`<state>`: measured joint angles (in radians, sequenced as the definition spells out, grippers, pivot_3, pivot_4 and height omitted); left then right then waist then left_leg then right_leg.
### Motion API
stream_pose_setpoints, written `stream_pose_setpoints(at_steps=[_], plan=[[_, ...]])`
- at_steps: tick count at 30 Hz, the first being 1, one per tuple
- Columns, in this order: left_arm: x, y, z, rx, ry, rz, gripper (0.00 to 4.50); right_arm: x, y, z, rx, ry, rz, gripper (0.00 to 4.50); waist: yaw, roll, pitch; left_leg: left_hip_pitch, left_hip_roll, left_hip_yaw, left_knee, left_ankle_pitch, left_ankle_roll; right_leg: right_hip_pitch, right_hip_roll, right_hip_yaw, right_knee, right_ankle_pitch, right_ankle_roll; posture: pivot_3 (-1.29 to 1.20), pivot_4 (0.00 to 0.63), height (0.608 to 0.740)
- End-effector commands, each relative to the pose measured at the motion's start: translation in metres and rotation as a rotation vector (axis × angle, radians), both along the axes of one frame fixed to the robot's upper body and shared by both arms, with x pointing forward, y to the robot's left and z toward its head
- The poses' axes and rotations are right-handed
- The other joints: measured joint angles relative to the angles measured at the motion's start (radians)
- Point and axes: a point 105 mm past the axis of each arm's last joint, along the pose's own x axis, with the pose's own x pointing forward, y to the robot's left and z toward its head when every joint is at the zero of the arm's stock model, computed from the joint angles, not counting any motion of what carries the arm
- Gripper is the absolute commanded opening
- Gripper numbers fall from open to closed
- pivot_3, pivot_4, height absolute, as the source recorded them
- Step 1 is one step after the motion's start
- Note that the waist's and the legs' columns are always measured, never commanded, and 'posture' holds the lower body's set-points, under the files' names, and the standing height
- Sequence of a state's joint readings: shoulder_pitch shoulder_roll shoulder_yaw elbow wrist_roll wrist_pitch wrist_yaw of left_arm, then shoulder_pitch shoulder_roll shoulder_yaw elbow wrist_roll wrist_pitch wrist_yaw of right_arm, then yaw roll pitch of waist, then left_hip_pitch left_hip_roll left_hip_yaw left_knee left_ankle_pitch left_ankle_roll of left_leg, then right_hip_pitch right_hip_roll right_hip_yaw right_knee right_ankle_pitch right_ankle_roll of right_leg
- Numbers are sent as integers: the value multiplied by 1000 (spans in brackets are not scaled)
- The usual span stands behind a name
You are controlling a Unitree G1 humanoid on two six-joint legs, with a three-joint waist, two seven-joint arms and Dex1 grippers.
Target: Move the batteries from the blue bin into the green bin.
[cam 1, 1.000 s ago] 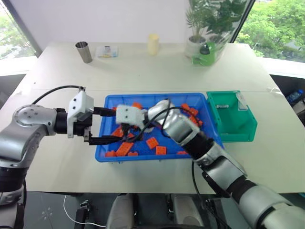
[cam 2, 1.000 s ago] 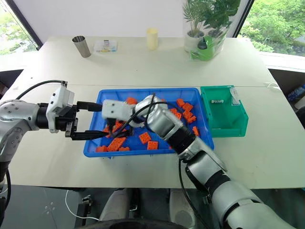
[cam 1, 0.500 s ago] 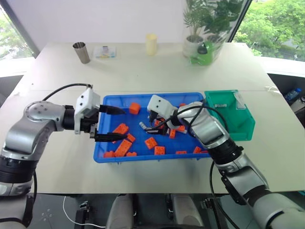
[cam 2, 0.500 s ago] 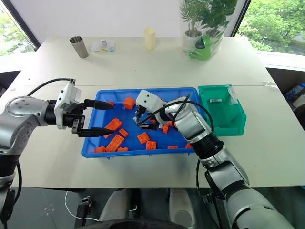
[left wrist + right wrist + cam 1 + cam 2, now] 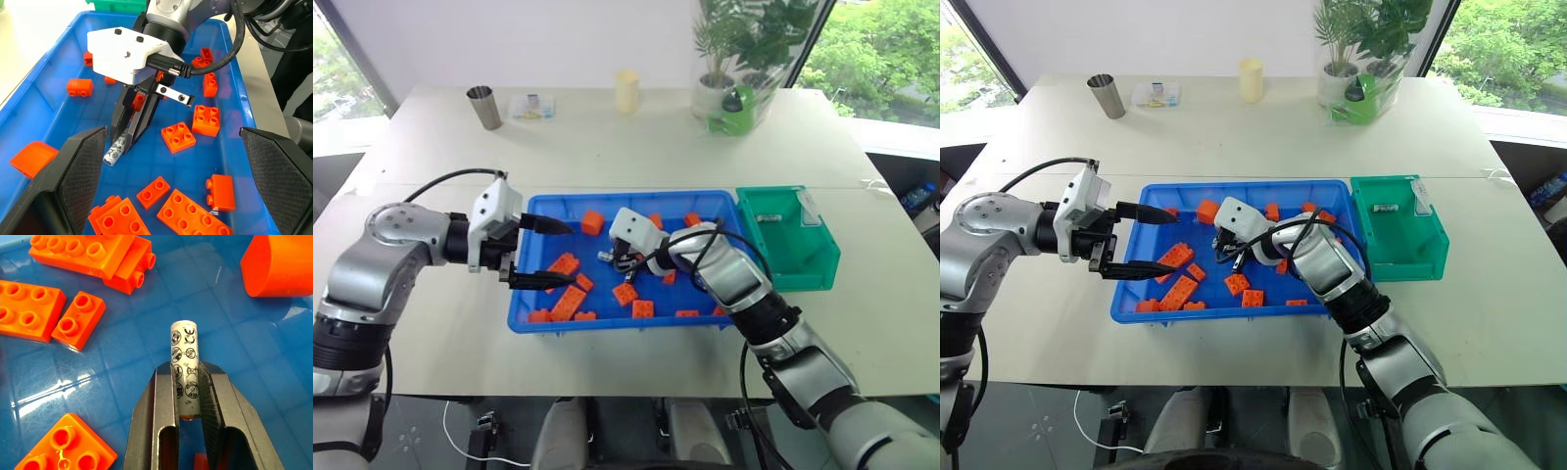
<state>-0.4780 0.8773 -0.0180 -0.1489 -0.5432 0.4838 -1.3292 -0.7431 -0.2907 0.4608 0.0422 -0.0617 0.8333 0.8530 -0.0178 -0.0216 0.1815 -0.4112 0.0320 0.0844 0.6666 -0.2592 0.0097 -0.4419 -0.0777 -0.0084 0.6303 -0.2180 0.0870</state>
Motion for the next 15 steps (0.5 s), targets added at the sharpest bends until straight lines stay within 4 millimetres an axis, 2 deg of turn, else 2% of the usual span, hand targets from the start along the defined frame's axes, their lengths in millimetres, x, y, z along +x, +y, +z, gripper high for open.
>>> stream_pose_setpoints(at_steps=[1, 5, 7, 9, 11, 15], plan=[[0, 1, -4, -19, -14, 15, 4500, -1, -8, 20, 60, 8, -22, 60, 1, 0, 0, 0, 0, 0, 0, 0, 0, 0, 0, 0, 0, 0, 0, 0, 150, 736], [4, 1, -10, -66, -24, 64, 4500, 0, -42, 68, 171, -13, -119, 60, 7, 0, 0, -1, 0, -1, 0, 0, 0, 0, 0, 0, 0, 0, 0, 0, 150, 736], [8, 1, -9, -95, -32, 94, 4500, -1, -72, 92, 218, -33, -201, 60, 10, 0, 0, -1, 0, -3, 0, 0, 0, 0, -1, 0, 0, 0, 0, 0, 150, 736], [12, 2, -9, -114, -33, 121, 4500, -2, -114, 111, 238, -62, -325, 60, 11, 0, 0, -1, 0, -3, 0, 0, 0, 0, -2, 0, -1, 0, 0, 0, 150, 736], [14, 3, -10, -120, -26, 127, 4500, -6, -156, 116, 226, -80, -456, 60, 10, -1, 0, -1, 0, -3, 0, 0, 0, 0, -2, 0, -2, -1, -1, 0, 150, 736], [15, 4, -13, -119, -12, 125, 4500, -22, -215, 108, 160, -80, -630, 60, 6, -1, 0, -1, 0, -3, -1, 0, 1, 0, -2, 0, -2, -1, -2, 0, 150, 736]])
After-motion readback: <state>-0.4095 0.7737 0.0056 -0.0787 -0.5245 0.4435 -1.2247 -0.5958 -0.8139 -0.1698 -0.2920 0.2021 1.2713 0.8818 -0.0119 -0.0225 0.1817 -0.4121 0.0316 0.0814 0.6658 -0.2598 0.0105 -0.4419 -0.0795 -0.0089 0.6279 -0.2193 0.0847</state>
